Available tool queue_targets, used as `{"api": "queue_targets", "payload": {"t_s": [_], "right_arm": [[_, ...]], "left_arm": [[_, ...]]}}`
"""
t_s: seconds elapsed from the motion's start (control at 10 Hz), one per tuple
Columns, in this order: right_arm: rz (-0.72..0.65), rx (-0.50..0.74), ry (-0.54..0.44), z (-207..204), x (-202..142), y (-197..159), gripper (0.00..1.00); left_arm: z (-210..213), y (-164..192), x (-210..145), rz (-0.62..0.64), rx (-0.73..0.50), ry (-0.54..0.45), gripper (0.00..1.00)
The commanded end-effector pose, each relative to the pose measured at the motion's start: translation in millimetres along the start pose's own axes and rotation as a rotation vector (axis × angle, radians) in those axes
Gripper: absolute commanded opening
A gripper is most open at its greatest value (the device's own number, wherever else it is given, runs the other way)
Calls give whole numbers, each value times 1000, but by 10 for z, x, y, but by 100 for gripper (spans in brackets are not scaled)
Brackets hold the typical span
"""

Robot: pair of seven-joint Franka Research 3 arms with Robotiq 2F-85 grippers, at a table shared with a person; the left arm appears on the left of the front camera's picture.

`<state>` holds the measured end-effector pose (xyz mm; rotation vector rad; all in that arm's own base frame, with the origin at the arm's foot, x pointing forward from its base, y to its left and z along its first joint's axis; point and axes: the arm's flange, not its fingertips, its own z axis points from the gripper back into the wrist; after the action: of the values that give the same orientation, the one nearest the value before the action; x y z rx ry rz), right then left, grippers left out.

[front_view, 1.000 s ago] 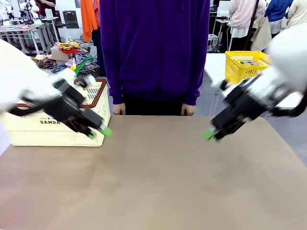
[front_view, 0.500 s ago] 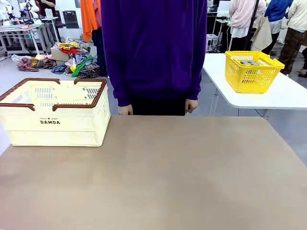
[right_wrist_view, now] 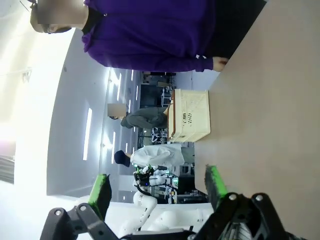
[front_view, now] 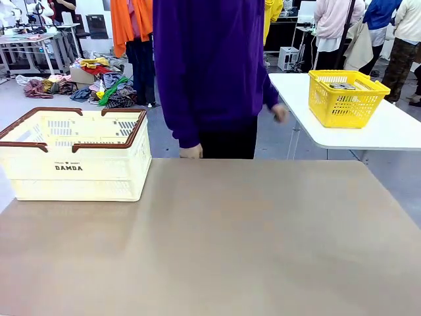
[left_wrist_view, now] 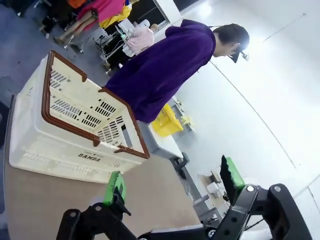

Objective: Place the drinks into the Shopping basket.
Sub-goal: Pick up one drink and place it into the Shopping basket.

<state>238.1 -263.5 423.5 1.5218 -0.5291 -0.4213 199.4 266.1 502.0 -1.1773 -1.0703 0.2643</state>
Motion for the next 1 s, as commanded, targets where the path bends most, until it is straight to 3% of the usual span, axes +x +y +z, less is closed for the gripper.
{"api": "queue_targets", "payload": {"t_s": [0.0, 0.9], "right_arm": [[8, 3, 15, 30, -33, 90, 100], [8, 3, 15, 30, -33, 90, 100]], "left_arm": [[99, -60, -10, 12, -4, -7, 100], [99, -60, -10, 12, -4, -7, 100]]}}
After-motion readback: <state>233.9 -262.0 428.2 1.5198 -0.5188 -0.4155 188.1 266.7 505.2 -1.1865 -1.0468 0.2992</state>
